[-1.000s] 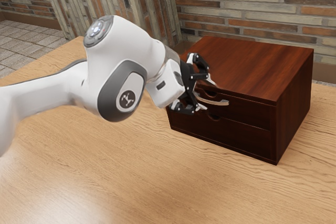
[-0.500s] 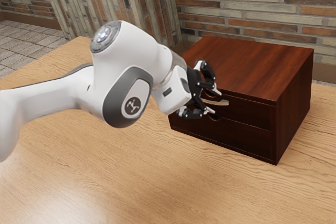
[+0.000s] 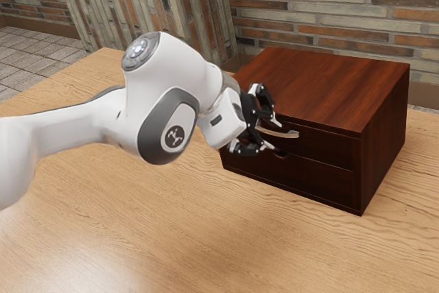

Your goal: Pull the drawer handle with one arm to open the drawer

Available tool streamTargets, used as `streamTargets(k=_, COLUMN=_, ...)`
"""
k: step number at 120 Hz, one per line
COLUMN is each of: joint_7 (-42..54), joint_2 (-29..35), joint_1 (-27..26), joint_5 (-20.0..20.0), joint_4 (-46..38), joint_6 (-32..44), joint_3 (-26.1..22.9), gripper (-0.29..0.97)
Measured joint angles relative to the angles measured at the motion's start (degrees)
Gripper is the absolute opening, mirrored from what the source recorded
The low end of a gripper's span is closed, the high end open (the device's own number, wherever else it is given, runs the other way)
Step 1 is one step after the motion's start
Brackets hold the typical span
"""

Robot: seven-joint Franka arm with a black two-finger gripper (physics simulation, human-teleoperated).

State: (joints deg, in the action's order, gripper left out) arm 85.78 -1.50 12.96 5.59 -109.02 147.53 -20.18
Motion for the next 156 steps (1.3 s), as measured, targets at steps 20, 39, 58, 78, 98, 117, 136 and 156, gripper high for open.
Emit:
streamTargets(k=20, joint_7=0.0, joint_2=-0.2, joint_1=2.2, joint_5=0.0, joint_4=0.0, joint_6=0.0, joint_3=0.1, gripper=0.22)
streamTargets(k=39, joint_7=0.0, joint_2=-0.3, joint_1=3.4, joint_5=0.0, joint_4=0.0, joint_6=0.0, joint_3=0.1, gripper=0.21)
streamTargets(k=58, joint_7=0.0, joint_2=-0.1, joint_1=2.9, joint_5=0.0, joint_4=-0.2, joint_6=0.0, joint_3=0.1, gripper=0.21)
streamTargets(k=78, joint_7=0.0, joint_2=-0.1, joint_1=1.5, joint_5=0.0, joint_4=-0.3, joint_6=0.1, joint_3=0.1, gripper=0.21)
streamTargets(k=98, joint_7=0.0, joint_2=-0.4, joint_1=0.5, joint_5=0.0, joint_4=-0.3, joint_6=0.1, joint_3=0.1, gripper=0.21)
streamTargets(k=117, joint_7=0.0, joint_2=-0.7, joint_1=0.7, joint_5=0.1, joint_4=-0.2, joint_6=0.1, joint_3=0.1, gripper=0.2)
streamTargets(k=136, joint_7=0.0, joint_2=-1.1, joint_1=1.6, joint_5=0.1, joint_4=-0.1, joint_6=0.4, joint_3=0.1, gripper=0.19)
streamTargets(k=156, joint_7=-0.1, joint_2=-1.2, joint_1=1.8, joint_5=0.3, joint_4=-0.1, joint_6=0.8, joint_3=0.0, gripper=0.17)
